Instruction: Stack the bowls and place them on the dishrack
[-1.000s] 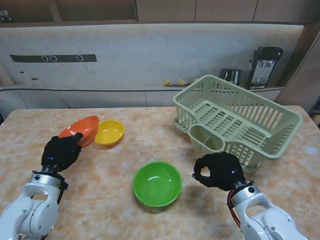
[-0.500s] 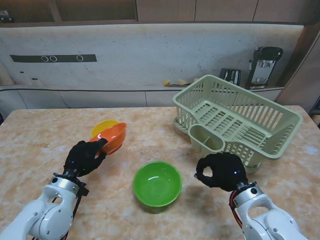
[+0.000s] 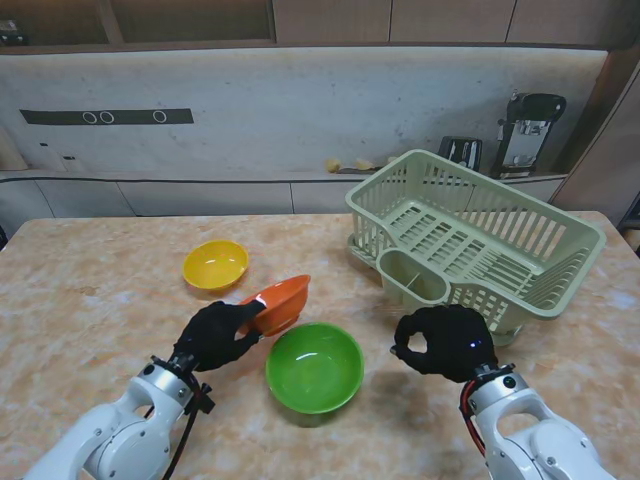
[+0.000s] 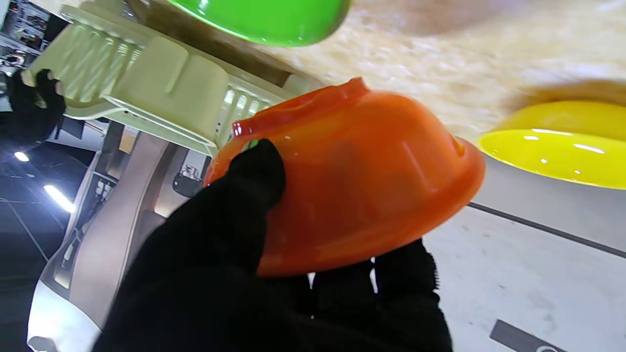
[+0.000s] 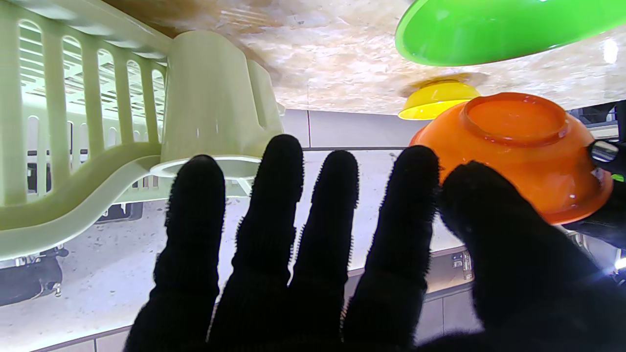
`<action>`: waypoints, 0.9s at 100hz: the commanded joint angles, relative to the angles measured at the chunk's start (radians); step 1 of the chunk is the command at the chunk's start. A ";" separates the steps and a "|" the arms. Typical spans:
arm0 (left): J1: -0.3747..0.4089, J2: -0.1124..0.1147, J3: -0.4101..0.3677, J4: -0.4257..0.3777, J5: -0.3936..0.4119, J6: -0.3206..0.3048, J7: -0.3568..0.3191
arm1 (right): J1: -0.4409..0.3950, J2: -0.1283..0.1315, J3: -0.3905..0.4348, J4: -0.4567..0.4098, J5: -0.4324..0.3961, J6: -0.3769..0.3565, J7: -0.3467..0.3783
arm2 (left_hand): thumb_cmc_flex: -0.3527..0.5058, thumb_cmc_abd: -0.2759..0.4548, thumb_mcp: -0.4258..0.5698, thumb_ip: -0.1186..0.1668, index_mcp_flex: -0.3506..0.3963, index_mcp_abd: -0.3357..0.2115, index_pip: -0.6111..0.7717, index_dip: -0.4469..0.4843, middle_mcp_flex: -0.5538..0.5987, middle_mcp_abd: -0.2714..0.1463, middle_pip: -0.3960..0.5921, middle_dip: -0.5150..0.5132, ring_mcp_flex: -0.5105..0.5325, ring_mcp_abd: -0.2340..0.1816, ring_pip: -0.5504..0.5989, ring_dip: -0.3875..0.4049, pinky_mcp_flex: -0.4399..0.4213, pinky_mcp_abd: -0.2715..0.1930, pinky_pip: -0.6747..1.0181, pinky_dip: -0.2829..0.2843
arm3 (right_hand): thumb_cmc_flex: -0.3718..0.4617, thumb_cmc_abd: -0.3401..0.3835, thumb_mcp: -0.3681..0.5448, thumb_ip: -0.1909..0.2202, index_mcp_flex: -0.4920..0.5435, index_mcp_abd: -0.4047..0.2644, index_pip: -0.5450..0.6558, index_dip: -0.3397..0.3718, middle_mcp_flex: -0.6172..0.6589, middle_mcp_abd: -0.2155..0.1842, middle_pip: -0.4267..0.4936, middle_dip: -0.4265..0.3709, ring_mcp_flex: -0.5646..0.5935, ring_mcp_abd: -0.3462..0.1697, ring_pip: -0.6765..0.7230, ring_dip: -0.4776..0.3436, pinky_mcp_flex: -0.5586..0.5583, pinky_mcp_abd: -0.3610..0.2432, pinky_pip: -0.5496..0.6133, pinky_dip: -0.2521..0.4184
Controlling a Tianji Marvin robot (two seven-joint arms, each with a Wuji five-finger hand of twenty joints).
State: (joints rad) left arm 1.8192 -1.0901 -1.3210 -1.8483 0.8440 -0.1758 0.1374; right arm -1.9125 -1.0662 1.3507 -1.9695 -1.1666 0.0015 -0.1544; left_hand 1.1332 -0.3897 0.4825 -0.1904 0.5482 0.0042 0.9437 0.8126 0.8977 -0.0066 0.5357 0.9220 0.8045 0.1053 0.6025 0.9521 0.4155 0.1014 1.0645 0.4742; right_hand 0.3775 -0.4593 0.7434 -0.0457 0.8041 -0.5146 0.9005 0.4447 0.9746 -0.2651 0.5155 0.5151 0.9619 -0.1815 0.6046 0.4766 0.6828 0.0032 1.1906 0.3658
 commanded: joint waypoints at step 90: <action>-0.008 0.010 0.080 0.052 0.012 -0.146 -0.025 | -0.018 -0.009 0.013 0.005 -0.005 0.015 -0.011 | 0.095 0.104 0.175 0.048 0.109 -0.180 0.146 0.074 0.040 -0.045 -0.003 -0.027 0.047 0.012 -0.001 -0.002 0.038 0.043 0.021 -0.007 | -0.027 0.026 -0.004 0.003 -0.003 -0.014 0.012 -0.009 0.014 -0.019 0.008 -0.011 0.003 -0.006 -0.004 -0.005 -0.010 0.008 -0.001 -0.004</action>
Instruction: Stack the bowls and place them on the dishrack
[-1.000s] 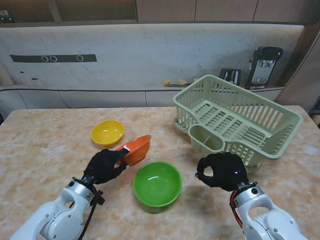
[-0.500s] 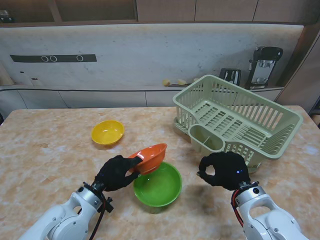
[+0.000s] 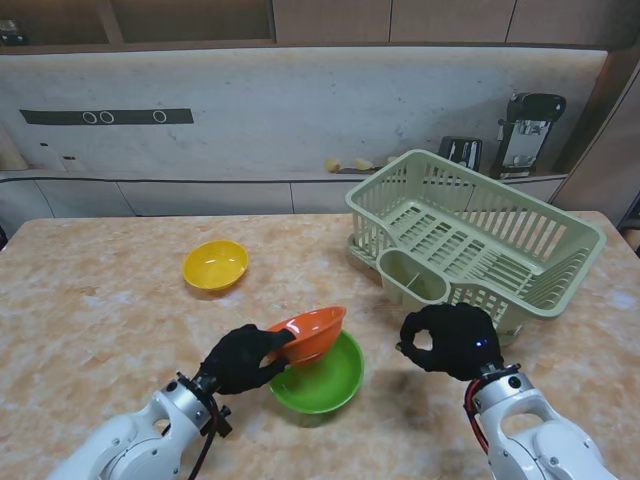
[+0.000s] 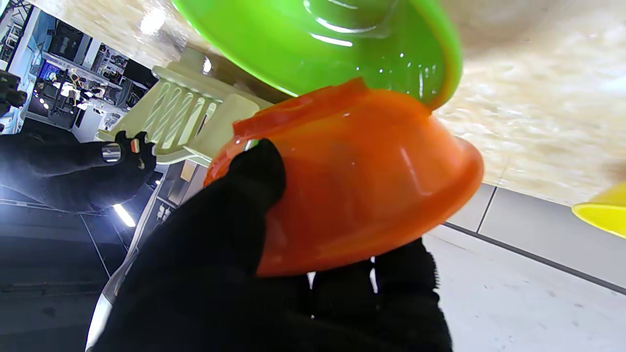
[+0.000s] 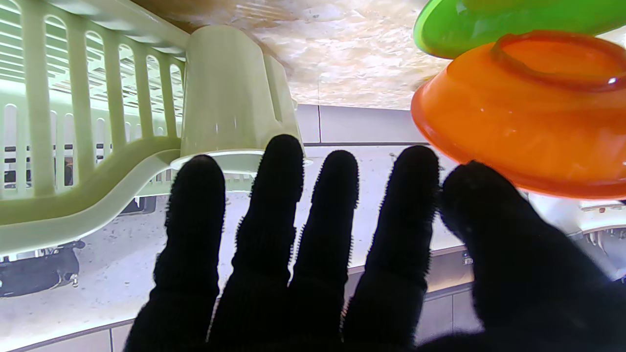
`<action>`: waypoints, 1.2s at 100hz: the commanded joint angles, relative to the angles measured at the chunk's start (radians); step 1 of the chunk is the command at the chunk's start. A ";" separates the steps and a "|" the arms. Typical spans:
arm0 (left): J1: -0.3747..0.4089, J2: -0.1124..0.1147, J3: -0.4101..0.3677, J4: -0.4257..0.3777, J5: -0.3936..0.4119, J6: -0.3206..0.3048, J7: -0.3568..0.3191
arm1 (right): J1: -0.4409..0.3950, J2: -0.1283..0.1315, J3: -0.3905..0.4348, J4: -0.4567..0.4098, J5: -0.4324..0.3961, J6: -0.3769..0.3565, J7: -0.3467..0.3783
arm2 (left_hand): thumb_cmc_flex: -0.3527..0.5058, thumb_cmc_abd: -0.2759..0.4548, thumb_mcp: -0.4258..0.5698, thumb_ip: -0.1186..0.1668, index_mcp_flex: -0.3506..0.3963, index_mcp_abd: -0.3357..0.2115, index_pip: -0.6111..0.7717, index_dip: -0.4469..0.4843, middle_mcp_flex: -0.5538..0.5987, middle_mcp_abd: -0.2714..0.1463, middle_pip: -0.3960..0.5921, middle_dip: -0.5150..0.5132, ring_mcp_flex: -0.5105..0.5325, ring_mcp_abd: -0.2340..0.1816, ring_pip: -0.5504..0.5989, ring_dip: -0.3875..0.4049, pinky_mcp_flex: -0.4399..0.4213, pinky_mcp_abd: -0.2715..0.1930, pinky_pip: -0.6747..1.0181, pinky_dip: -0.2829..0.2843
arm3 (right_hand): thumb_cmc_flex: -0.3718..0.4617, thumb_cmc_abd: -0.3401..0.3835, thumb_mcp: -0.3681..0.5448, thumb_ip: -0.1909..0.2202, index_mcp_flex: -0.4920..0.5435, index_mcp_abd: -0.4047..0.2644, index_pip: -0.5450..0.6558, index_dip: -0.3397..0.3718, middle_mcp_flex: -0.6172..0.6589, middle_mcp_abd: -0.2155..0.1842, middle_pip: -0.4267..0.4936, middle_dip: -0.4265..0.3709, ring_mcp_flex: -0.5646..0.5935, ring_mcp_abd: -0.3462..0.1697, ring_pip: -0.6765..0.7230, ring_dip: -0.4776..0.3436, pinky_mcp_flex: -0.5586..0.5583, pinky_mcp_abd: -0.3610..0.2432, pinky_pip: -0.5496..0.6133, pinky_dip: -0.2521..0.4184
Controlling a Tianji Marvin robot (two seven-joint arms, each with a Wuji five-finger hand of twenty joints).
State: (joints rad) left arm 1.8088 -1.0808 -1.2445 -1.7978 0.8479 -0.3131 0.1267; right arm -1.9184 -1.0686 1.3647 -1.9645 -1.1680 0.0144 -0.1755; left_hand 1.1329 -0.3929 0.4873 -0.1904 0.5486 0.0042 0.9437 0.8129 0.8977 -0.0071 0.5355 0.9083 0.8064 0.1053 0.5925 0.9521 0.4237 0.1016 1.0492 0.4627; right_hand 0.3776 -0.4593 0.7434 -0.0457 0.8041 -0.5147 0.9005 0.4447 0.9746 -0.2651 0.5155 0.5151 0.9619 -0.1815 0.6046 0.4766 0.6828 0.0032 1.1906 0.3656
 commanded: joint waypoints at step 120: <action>0.004 0.025 0.022 0.013 -0.033 -0.053 -0.162 | -0.015 -0.007 0.001 -0.001 -0.004 0.001 0.008 | -0.118 -0.080 -0.069 0.019 0.033 -0.136 -0.100 -0.212 -0.092 0.018 -0.183 -0.207 -0.102 0.015 -0.138 -0.318 -0.091 0.030 -0.070 -0.007 | -0.026 0.027 -0.003 0.003 -0.003 -0.014 0.012 -0.009 0.015 -0.019 0.009 -0.010 0.004 -0.007 -0.003 -0.004 -0.010 0.007 -0.001 -0.004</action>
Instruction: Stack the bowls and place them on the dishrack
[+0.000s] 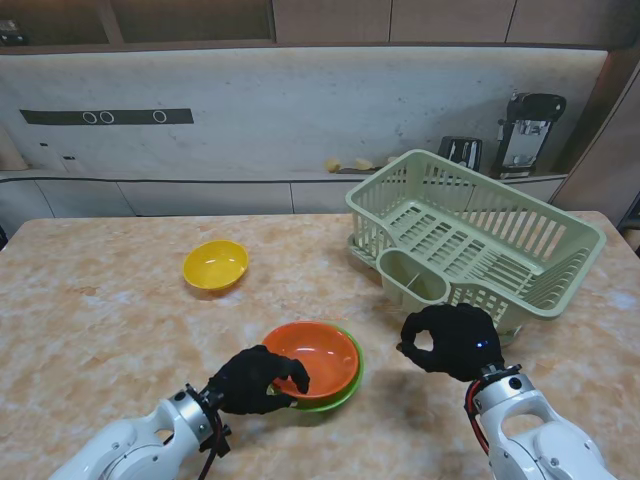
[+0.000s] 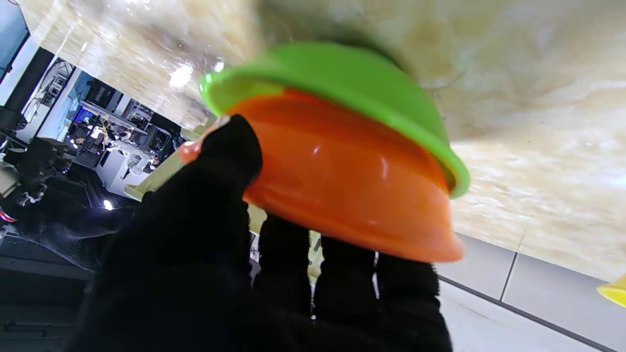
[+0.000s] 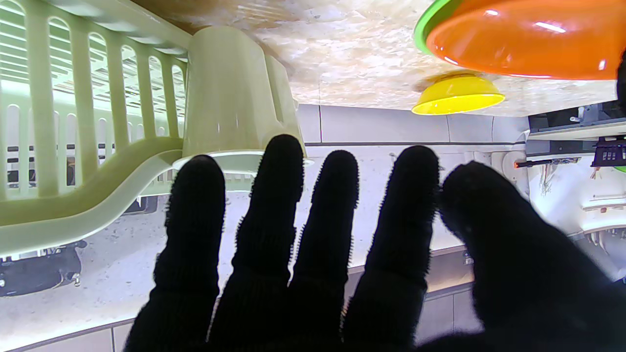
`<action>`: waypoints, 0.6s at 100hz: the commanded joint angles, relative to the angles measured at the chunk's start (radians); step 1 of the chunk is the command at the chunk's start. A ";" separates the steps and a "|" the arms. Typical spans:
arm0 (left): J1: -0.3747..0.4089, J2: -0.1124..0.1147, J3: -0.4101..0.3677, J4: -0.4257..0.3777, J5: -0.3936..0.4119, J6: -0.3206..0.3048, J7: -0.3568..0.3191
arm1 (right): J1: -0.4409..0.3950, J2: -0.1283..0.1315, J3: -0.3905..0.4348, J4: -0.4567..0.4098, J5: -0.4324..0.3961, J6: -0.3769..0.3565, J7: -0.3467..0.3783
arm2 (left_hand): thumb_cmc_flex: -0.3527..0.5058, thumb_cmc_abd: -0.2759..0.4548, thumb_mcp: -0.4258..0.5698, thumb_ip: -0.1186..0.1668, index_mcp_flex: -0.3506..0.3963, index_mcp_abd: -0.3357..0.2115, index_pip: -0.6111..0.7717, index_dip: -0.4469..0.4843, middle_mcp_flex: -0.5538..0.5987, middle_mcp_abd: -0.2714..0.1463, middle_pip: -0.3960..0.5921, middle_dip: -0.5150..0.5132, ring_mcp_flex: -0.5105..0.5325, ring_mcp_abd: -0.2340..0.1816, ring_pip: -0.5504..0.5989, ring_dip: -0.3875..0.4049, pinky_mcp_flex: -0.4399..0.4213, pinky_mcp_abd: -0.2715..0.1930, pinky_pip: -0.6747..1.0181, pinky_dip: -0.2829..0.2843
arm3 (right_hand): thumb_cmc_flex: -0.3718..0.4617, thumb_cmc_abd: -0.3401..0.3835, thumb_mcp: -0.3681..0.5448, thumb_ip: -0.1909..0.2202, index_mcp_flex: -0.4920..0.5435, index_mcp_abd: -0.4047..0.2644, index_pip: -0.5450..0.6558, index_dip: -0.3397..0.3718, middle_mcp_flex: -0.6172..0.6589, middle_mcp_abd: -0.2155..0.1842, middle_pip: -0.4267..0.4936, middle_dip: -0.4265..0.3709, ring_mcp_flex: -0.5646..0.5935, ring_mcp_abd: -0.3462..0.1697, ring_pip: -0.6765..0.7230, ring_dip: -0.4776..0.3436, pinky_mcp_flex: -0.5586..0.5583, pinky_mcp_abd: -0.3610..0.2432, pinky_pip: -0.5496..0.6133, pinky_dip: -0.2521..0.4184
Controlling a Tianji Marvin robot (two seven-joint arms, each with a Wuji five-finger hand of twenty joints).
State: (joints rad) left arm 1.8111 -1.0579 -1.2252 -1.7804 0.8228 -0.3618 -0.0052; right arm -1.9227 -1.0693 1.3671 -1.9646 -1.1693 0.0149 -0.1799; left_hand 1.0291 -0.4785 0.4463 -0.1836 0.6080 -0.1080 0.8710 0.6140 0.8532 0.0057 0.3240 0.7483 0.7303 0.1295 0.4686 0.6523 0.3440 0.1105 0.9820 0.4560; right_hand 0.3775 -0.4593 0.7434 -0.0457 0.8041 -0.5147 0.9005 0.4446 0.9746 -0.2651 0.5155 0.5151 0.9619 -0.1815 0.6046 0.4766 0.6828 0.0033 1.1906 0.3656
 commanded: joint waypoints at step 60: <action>-0.002 0.001 -0.006 0.000 -0.013 -0.026 -0.027 | -0.011 -0.006 0.000 -0.004 0.002 -0.005 0.014 | -0.182 0.287 -0.483 0.102 -0.043 0.054 -0.355 -0.077 -0.177 0.055 -0.075 -0.315 -0.165 0.026 -0.162 -0.155 -0.140 0.090 -0.110 -0.019 | -0.025 0.028 -0.003 0.003 -0.001 -0.015 0.012 -0.009 0.016 -0.021 0.009 -0.010 0.003 -0.006 -0.003 -0.004 -0.009 0.007 -0.001 -0.005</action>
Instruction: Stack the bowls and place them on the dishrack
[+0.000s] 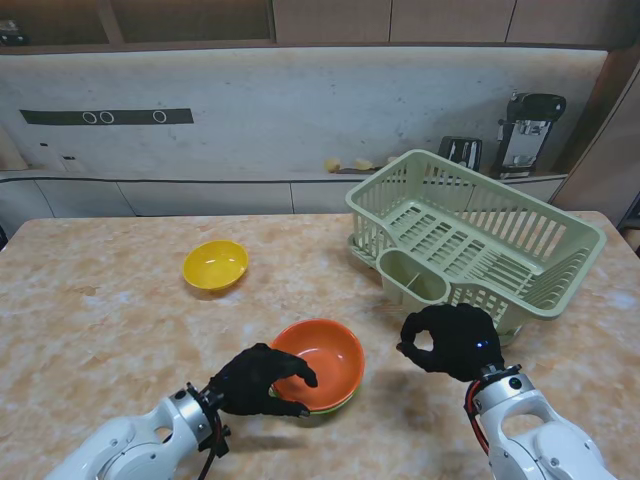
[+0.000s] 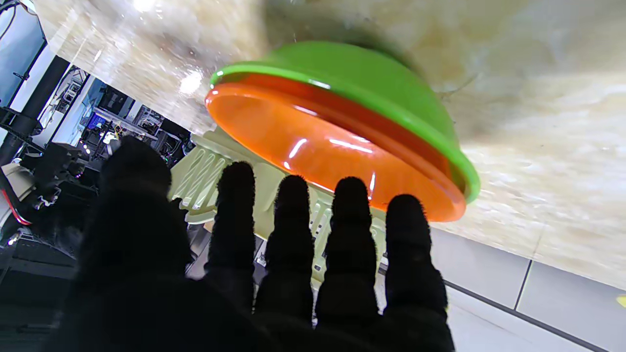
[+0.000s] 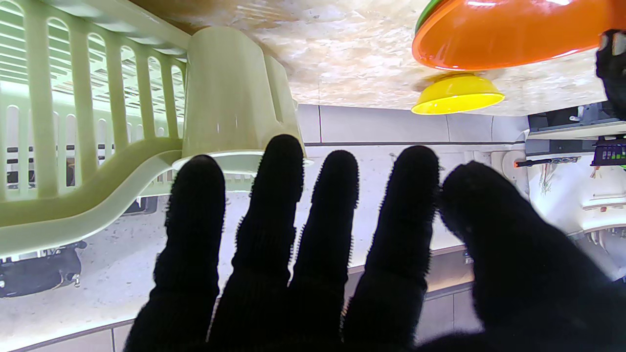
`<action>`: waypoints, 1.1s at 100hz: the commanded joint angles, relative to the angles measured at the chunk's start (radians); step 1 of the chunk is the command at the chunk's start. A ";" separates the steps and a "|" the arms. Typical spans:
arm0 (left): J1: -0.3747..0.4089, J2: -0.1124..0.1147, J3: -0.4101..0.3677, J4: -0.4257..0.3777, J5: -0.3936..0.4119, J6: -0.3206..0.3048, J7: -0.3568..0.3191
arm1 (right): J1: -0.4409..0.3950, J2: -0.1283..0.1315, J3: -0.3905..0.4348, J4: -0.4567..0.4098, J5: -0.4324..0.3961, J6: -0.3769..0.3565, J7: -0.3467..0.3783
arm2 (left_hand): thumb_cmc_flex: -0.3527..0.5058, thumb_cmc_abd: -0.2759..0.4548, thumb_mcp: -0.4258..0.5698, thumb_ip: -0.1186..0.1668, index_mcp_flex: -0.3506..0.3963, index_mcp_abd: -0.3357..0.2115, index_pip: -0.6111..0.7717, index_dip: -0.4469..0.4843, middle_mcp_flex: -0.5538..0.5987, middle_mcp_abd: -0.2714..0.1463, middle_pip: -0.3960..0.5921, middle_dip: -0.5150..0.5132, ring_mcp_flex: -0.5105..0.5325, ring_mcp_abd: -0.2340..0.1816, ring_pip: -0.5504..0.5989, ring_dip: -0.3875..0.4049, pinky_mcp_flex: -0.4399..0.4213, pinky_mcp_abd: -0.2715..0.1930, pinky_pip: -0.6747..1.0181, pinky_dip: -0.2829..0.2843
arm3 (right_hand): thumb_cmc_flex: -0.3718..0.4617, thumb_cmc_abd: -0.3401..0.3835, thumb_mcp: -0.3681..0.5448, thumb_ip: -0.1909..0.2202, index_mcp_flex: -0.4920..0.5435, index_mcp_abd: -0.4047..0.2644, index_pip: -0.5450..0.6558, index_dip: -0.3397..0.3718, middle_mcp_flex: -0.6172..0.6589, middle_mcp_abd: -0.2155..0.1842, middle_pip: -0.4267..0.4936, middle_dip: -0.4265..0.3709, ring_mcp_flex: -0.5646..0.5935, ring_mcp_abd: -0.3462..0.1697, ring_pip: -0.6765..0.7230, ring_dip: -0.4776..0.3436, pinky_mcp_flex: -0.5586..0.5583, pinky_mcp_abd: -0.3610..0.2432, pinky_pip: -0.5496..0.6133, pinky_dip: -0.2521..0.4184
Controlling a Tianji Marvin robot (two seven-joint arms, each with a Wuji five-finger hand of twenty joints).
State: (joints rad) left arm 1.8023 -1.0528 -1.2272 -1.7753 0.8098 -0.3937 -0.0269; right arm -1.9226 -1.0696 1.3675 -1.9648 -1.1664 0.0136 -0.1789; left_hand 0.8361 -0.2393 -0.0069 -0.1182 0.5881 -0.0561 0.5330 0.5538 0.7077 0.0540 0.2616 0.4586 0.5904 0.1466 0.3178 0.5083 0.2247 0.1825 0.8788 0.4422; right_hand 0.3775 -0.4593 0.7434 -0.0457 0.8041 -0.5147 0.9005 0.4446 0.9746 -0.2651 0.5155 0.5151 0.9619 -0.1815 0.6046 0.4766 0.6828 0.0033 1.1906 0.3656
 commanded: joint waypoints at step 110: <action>-0.031 -0.041 -0.102 -0.025 0.030 0.223 0.145 | -0.007 -0.005 -0.006 0.000 -0.001 -0.017 0.015 | 0.107 0.126 -0.048 0.018 -0.034 -0.008 -0.059 0.001 -0.062 -0.011 -0.038 -0.035 -0.040 -0.007 -0.026 -0.022 -0.015 0.050 0.025 0.011 | -0.025 0.027 -0.003 0.003 0.003 -0.018 0.015 -0.007 0.019 -0.020 0.010 -0.009 0.004 -0.005 -0.003 -0.004 -0.011 0.008 0.000 -0.005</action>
State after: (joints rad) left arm 1.7804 -1.0963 -1.3114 -1.7982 0.8282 -0.1862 0.1335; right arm -1.9230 -1.0694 1.3656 -1.9645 -1.1666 0.0014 -0.1794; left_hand 0.9080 -0.1472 -0.0394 -0.1181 0.5888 -0.0561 0.4970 0.5578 0.6810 0.0538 0.2387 0.4482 0.5819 0.1570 0.3097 0.5021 0.2271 0.2112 0.9134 0.4518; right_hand 0.3774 -0.4593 0.7434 -0.0457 0.8041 -0.5147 0.9005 0.4445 0.9746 -0.2651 0.5155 0.5151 0.9619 -0.1815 0.6046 0.4766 0.6827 0.0046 1.1906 0.3655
